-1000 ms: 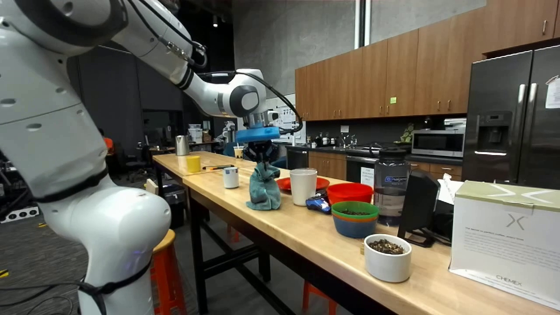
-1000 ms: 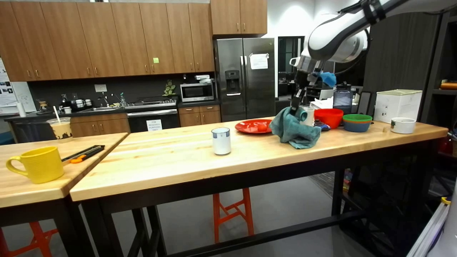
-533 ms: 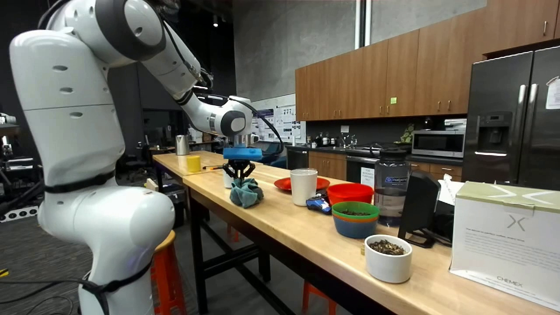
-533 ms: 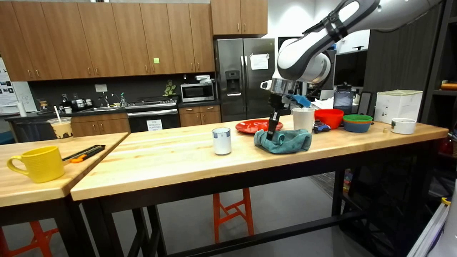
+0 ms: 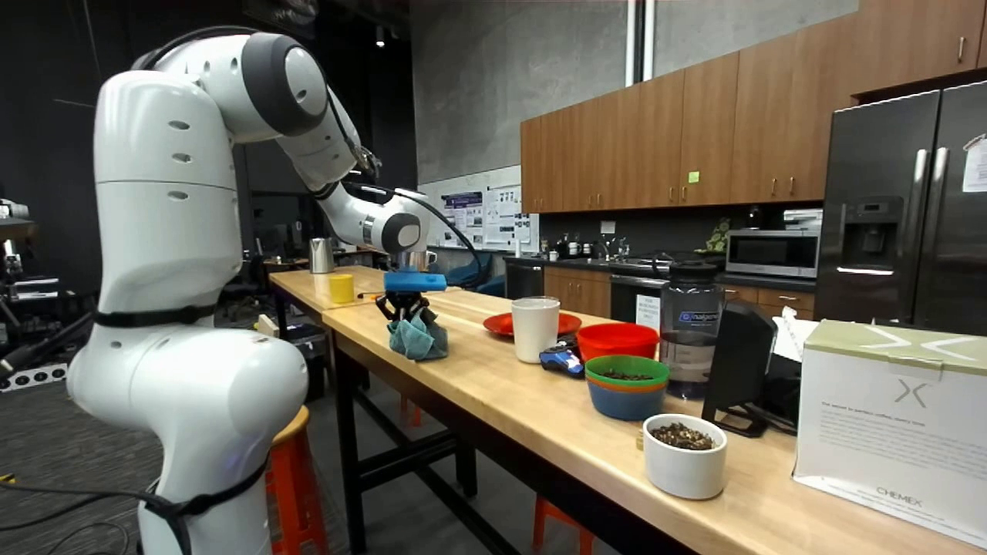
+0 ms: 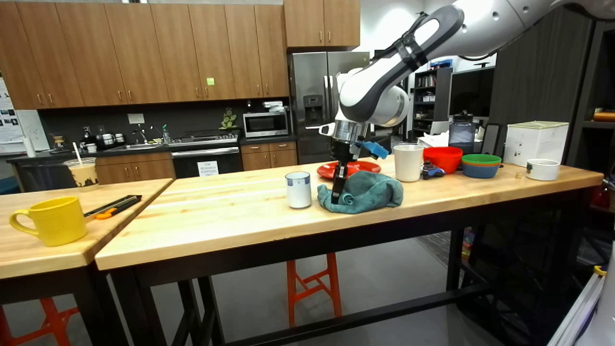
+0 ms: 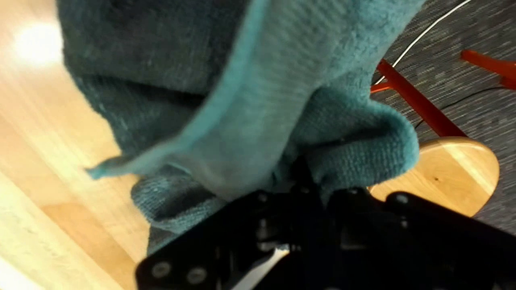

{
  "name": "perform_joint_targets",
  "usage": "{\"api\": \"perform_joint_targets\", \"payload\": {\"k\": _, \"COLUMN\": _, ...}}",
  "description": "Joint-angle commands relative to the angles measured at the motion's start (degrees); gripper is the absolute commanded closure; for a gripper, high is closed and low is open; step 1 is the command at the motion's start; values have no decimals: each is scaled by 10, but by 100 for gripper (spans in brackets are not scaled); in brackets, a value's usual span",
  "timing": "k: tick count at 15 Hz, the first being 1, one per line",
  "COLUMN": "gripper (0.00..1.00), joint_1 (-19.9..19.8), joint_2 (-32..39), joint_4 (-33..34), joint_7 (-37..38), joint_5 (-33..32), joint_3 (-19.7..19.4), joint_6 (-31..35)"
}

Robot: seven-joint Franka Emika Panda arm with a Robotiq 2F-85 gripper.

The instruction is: Unfold the light blue towel.

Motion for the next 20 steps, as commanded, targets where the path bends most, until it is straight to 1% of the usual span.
{"api": "perform_joint_targets", "payload": {"k": 1, "gripper": 98, "joint_1": -19, "joint_2": 46, "joint_4": 45, "joint_7": -24, "joint_5": 9, "joint_3": 27, "joint_6": -14}}
{"api": "perform_joint_targets", "payload": {"k": 8, "gripper": 98, "joint_1": -35, "joint_2": 86, "joint_4": 90, "joint_7": -30, "joint_5": 6, "joint_3": 56, "joint_6": -24}}
{"api": "perform_joint_targets", "payload": {"k": 9, "gripper": 68, "joint_1": -37, "joint_2": 89, "joint_4": 94, "joint_7": -28, "joint_5": 5, "joint_3": 57, "joint_6": -25}}
{"api": "perform_joint_targets", "payload": {"k": 10, "gripper": 66, "joint_1": -41, "joint_2": 90, "joint_4": 95, "joint_7": -28, "joint_5": 5, "joint_3": 58, "joint_6": -25}}
{"api": "perform_joint_targets", "payload": {"k": 12, "gripper": 56, "joint_1": -51, "joint_2": 83, "joint_4": 90, "joint_7": -28, "joint_5": 5, "joint_3": 55, "joint_6": -25}}
{"api": "perform_joint_targets", "payload": {"k": 16, "gripper": 32, "joint_1": -81, "joint_2": 53, "joint_4": 69, "joint_7": -20, "joint_5": 2, "joint_3": 38, "joint_6": -28}}
{"api": "perform_joint_targets", "payload": {"k": 19, "gripper": 12, "joint_1": -109, "joint_2": 32, "joint_4": 68, "joint_7": -11, "joint_5": -11, "joint_3": 16, "joint_6": -50}}
{"api": "perform_joint_targets", "payload": {"k": 20, "gripper": 5, "joint_1": -118, "joint_2": 24, "joint_4": 70, "joint_7": -6, "joint_5": -20, "joint_3": 6, "joint_6": -61}}
